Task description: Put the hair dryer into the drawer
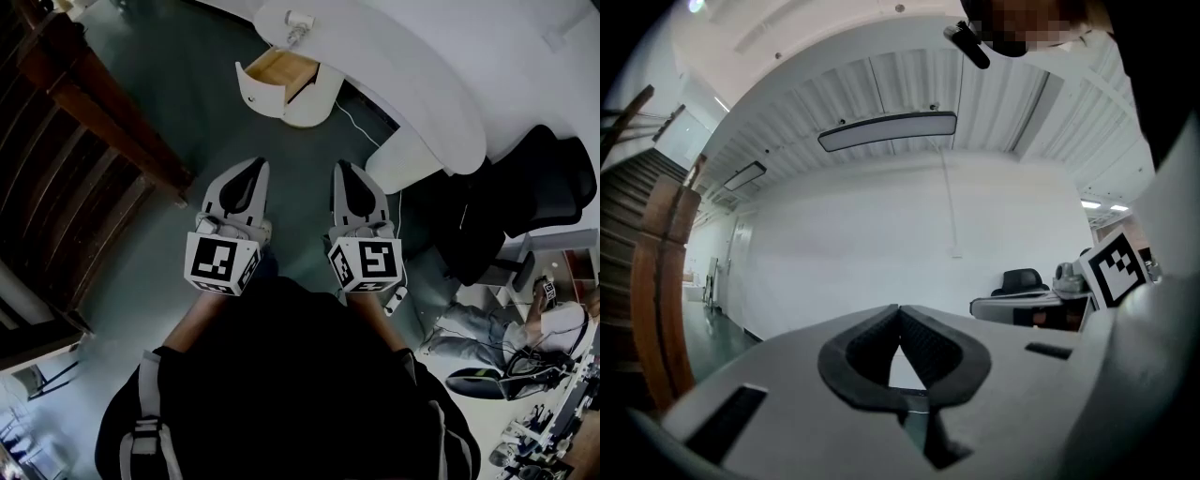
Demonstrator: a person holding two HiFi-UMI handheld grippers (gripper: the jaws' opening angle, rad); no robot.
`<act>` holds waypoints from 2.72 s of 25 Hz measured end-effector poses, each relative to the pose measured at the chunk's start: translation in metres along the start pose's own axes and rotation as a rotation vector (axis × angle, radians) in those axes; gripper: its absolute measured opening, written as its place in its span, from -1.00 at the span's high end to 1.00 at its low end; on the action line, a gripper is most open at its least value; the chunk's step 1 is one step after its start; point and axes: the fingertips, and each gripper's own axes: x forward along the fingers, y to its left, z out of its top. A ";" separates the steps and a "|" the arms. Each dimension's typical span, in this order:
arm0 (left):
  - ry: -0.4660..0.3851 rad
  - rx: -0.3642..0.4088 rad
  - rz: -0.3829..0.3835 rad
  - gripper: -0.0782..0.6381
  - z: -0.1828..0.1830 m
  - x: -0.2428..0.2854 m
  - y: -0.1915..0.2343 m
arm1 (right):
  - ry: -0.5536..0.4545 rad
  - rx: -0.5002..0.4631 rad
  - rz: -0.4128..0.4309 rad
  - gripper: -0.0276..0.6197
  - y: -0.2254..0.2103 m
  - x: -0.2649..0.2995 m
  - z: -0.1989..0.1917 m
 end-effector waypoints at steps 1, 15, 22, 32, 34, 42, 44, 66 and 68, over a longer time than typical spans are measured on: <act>0.003 0.005 -0.002 0.76 -0.002 0.009 0.008 | 0.005 -0.003 -0.003 0.84 -0.002 0.012 -0.001; 0.107 -0.023 -0.120 0.43 -0.032 0.144 0.110 | 0.066 0.024 -0.078 0.84 -0.039 0.167 -0.016; 0.142 -0.036 -0.163 0.39 -0.045 0.188 0.141 | 0.076 0.011 -0.127 0.84 -0.055 0.211 -0.018; 0.145 -0.052 -0.199 0.34 -0.051 0.219 0.152 | 0.064 0.015 -0.145 0.84 -0.067 0.238 -0.018; 0.149 -0.056 -0.202 0.34 -0.052 0.224 0.154 | 0.066 0.019 -0.145 0.84 -0.069 0.244 -0.020; 0.161 -0.074 -0.214 0.34 -0.061 0.258 0.167 | 0.063 0.028 -0.128 0.84 -0.087 0.277 -0.025; 0.155 -0.070 -0.213 0.34 -0.061 0.271 0.169 | 0.053 0.019 -0.121 0.84 -0.095 0.287 -0.022; 0.174 -0.054 -0.080 0.26 -0.075 0.490 0.231 | 0.104 0.007 0.063 0.84 -0.244 0.486 -0.045; 0.175 -0.060 -0.061 0.26 -0.081 0.508 0.237 | 0.106 -0.001 0.089 0.84 -0.255 0.502 -0.049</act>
